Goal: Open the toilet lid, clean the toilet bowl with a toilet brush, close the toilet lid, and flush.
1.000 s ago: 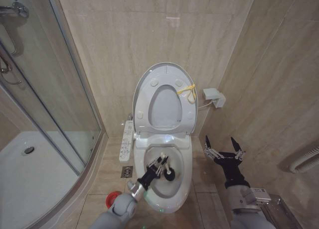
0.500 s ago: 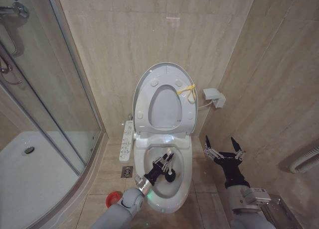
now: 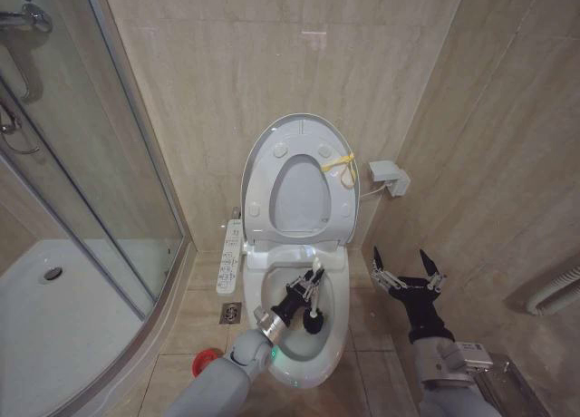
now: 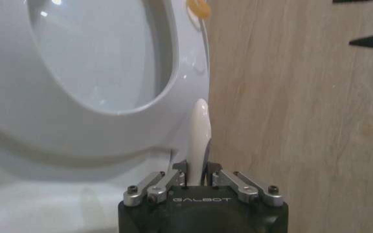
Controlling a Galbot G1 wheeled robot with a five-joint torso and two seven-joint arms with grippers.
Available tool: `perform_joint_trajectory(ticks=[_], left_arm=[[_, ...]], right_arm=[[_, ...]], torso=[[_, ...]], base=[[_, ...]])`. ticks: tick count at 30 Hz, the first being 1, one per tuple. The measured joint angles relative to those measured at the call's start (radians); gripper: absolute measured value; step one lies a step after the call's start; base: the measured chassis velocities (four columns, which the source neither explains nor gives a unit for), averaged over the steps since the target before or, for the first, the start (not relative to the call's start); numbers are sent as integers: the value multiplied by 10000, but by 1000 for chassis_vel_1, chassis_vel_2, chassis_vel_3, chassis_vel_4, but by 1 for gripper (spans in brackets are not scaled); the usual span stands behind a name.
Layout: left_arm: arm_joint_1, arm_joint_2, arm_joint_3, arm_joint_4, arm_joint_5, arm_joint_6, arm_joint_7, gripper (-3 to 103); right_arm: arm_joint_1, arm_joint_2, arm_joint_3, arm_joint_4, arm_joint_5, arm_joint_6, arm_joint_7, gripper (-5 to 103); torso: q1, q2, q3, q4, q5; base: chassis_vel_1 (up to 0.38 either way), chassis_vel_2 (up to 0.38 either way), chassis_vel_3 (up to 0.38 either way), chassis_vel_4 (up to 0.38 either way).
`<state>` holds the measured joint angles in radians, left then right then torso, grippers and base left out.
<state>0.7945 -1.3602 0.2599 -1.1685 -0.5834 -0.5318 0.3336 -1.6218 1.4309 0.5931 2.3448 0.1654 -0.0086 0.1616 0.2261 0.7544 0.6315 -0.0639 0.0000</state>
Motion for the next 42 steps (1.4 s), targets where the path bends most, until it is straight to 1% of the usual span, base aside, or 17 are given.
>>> perform_joint_trajectory(ticks=[5, 8, 11, 14, 18, 26, 29, 30, 33, 42], left_arm=[[-46, -7, -34, 94, 13, -37, 3, 19], [-169, -9, 18, -312, -2, 94, -118, 19], [-184, -58, 71, -413, -22, 143, -179, 19], [-158, -132, 110, -354, -25, 159, -197, 19], [-123, -251, 119, 40, 5, 93, -157, 19], [-710, -310, 72, -328, -168, 323, -296, 19], [-868, -529, 36, 182, -170, 228, -256, 19], [-868, -529, 36, 182, -170, 228, -256, 19], [-861, -674, 43, 667, -157, 43, -90, 19], [-1101, -878, 64, 670, -214, 19, -60, 19]], right_arm=[[-1, 0, 0, 0, 0, 0, 0, 100], [0, 0, 0, 0, -1, 0, 0, 100], [0, 0, 0, 0, 0, 0, 0, 100], [0, 0, 0, 0, 0, 0, 0, 100], [0, 0, 0, 0, 0, 0, 0, 100], [0, 0, 0, 0, 0, 0, 0, 100], [0, 0, 0, 0, 0, 0, -1, 100], [0, 0, 0, 0, 0, 0, -1, 100], [0, 0, 0, 0, 0, 0, 0, 100], [0, 0, 0, 0, 0, 0, 0, 100]], torso=[[0, 0, 0, 0, 0], [0, 1, 0, -3, 0], [0, 1, 0, -3, 0], [0, 1, 0, -2, 0], [0, 1, 0, 0, 0], [0, 1, 0, -3, 0], [0, 0, 0, -2, 0], [0, 0, 0, -2, 0], [0, 0, 0, 1, 0], [0, 0, -1, -3, 0]], base=[[0, 0, 0, 0], [0, 0, 0, 0], [0, 0, 0, 0], [0, 0, 0, 0], [0, 0, 0, 0], [0, 0, 0, 0], [0, 0, 0, 0], [0, 0, 0, 0], [0, 0, 0, 0], [0, 0, 0, 0]])
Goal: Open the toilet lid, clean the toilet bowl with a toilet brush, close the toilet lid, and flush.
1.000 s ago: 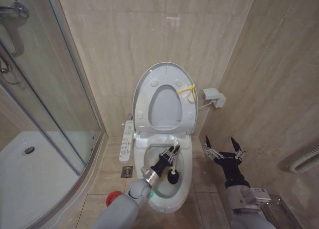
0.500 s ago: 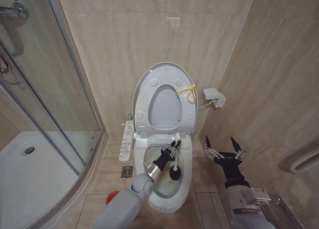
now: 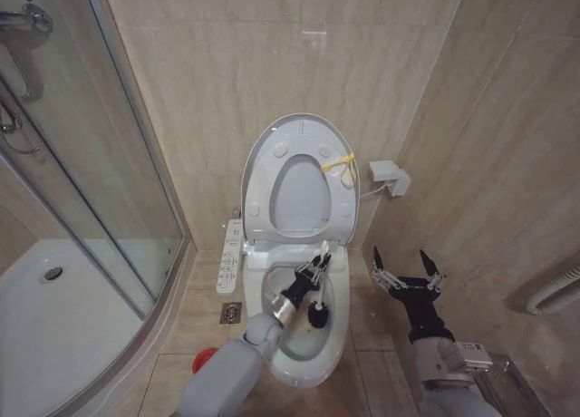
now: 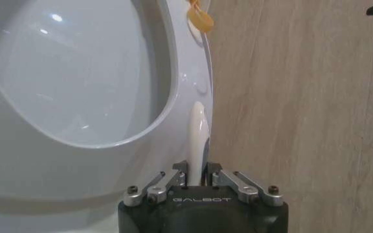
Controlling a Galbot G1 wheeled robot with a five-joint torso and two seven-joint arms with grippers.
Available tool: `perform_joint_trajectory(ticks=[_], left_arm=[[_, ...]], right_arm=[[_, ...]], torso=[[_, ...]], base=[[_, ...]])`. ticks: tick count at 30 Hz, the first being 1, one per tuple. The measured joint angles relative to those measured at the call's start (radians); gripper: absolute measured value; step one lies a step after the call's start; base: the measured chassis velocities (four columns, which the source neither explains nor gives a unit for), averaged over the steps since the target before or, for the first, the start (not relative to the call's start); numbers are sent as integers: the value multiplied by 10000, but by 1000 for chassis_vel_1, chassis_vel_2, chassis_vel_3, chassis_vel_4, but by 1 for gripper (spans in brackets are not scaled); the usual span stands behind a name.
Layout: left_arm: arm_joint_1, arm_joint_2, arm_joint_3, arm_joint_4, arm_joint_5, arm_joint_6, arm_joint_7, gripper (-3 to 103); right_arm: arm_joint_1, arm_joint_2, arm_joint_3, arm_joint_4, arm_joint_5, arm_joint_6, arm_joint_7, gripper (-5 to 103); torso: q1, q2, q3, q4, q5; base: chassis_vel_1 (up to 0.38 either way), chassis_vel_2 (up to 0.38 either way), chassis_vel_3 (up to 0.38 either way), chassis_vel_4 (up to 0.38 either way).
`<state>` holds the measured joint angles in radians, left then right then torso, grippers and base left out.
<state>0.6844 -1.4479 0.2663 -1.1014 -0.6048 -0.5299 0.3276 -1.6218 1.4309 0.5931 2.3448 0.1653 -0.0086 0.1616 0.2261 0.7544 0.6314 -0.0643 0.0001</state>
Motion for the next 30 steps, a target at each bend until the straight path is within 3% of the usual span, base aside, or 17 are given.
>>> perform_joint_trajectory(ticks=[6, 14, 22, 30], left_arm=[[-13, -159, 0, 928, -11, -246, 382, 19], [-206, -180, 4, 349, -153, -71, 283, 19], [-28, -250, 58, 1338, 179, -239, 448, 19], [-153, -240, 7, 926, 332, -225, 454, 19]], right_arm=[[0, 0, 0, 0, 0, 0, 0, 100], [0, 0, 0, 0, 0, 0, 0, 100], [0, 0, 0, 0, 1, 0, 0, 100], [0, 0, 0, 0, 0, 0, 0, 100]], torso=[[0, 0, 0, 5, 0], [0, 0, 0, 0, 0], [0, 0, 0, 5, -1], [0, 0, 0, 0, 0]], base=[[0, 0, 0, 0], [0, 0, 0, 0], [0, 0, 0, 0], [0, 0, 0, 0]])
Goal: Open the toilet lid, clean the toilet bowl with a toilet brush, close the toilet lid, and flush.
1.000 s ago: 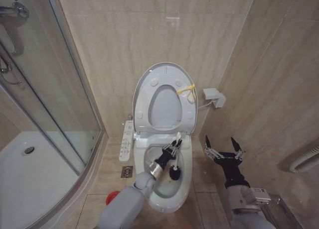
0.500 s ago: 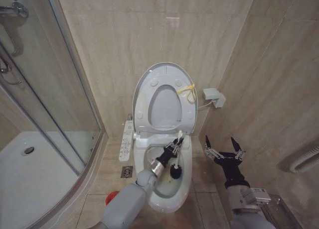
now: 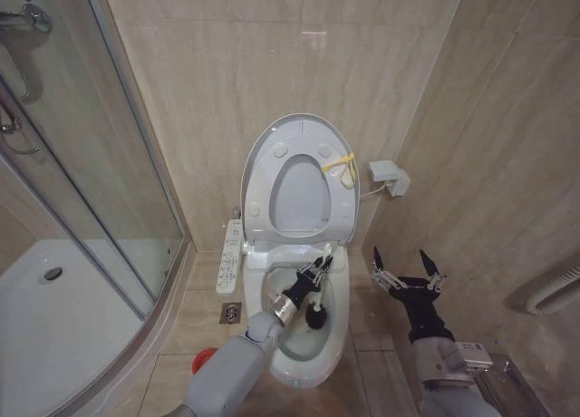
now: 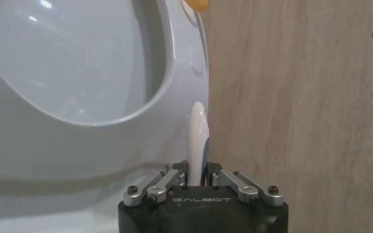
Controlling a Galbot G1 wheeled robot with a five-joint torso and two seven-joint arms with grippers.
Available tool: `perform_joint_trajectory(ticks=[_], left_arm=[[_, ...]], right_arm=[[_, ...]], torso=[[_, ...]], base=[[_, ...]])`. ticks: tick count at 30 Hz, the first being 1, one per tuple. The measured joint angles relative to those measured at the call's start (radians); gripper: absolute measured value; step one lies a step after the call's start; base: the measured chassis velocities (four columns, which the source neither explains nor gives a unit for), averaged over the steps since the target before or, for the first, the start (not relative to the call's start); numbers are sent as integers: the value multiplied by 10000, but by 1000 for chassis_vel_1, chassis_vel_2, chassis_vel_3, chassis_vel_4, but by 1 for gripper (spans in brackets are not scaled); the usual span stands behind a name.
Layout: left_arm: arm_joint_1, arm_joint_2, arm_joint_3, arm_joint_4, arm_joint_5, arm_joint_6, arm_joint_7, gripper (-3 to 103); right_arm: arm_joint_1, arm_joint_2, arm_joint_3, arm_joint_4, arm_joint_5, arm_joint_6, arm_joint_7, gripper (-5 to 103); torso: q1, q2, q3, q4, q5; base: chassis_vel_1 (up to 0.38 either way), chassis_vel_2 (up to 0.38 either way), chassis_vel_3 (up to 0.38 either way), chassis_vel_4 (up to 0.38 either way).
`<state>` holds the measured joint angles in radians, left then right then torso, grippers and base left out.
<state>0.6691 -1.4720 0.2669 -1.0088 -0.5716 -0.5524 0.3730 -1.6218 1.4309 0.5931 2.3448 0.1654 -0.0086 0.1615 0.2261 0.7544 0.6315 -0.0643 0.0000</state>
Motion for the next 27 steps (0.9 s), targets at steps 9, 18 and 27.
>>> perform_joint_trajectory(ticks=[9, 18, 27], left_arm=[[-42, -120, -145, 497, 170, -205, 24, 19], [32, -151, -117, 390, 260, -114, -47, 19], [-36, 18, -297, -127, 318, -100, -105, 19]], right_arm=[[0, 0, 0, 0, 0, 0, 0, 100], [0, 0, 0, 0, 0, 0, 0, 100], [0, 0, 0, 0, 0, 0, 0, 100]], torso=[[0, -1, 1, 4, 1], [0, 0, 1, 2, 0], [0, 0, 0, 0, 0]], base=[[0, 0, 0, 0], [0, 0, 0, 0], [0, 0, 0, 0]])
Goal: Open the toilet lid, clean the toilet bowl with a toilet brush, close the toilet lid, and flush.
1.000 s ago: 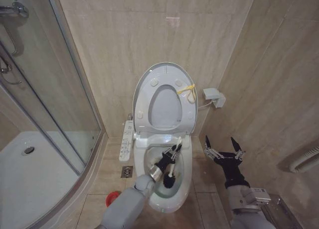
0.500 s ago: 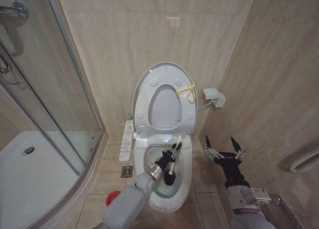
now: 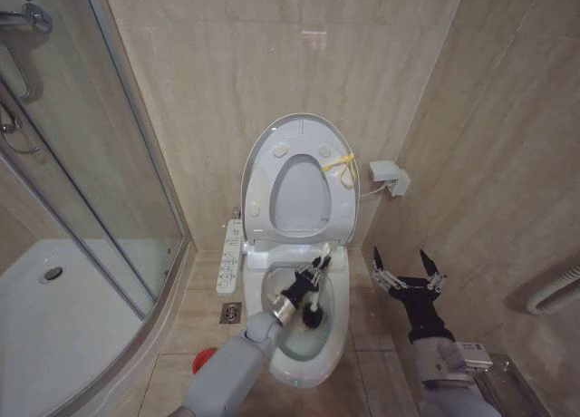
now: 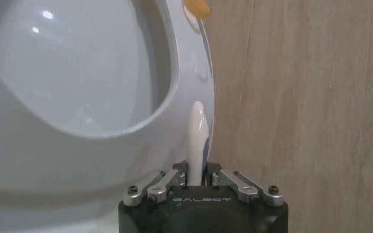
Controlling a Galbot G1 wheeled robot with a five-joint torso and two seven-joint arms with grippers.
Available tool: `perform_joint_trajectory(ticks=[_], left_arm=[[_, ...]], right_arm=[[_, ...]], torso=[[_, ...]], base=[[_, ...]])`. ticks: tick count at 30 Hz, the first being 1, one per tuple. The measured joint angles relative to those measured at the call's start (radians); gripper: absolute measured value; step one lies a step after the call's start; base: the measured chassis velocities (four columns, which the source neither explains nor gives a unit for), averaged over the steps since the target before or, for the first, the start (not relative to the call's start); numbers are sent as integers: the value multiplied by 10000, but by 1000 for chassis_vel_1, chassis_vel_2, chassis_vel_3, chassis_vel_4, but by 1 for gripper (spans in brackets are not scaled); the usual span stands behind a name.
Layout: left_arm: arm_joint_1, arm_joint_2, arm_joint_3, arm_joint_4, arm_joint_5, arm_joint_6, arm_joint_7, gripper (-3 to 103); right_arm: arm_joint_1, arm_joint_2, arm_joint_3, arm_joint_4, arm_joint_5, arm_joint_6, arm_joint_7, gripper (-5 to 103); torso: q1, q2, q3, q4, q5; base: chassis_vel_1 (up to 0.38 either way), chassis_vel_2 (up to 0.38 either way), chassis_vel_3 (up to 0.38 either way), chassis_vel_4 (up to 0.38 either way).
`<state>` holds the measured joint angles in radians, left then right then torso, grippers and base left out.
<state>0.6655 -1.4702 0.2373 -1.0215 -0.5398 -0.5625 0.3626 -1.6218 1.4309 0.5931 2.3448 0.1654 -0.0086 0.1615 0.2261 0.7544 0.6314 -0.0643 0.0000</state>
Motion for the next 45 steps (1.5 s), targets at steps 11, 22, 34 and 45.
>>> perform_joint_trajectory(ticks=[11, 22, 34, 45], left_arm=[[477, 554, -438, 458, 354, -230, 358, 19], [1529, 1282, -826, -767, 535, -272, 513, 19], [2386, 1591, -1055, -1427, 838, -353, 607, 19], [1413, 875, -1101, -865, 647, -311, 640, 19]], right_arm=[[0, 0, 0, 0, 0, 0, 0, 100], [0, 0, 0, 0, 0, 0, 0, 100], [0, 0, 0, 0, 0, 0, 0, 100], [0, 0, 0, 0, 0, 0, 0, 100]], torso=[[0, 0, 0, 3, -2], [0, 0, 0, 3, -1], [-1, 0, 0, 3, -1], [1, -1, 2, 0, 1]], base=[[0, 0, 0, 0], [0, 0, 0, 0], [0, 0, 0, 0], [0, 0, 0, 0]])
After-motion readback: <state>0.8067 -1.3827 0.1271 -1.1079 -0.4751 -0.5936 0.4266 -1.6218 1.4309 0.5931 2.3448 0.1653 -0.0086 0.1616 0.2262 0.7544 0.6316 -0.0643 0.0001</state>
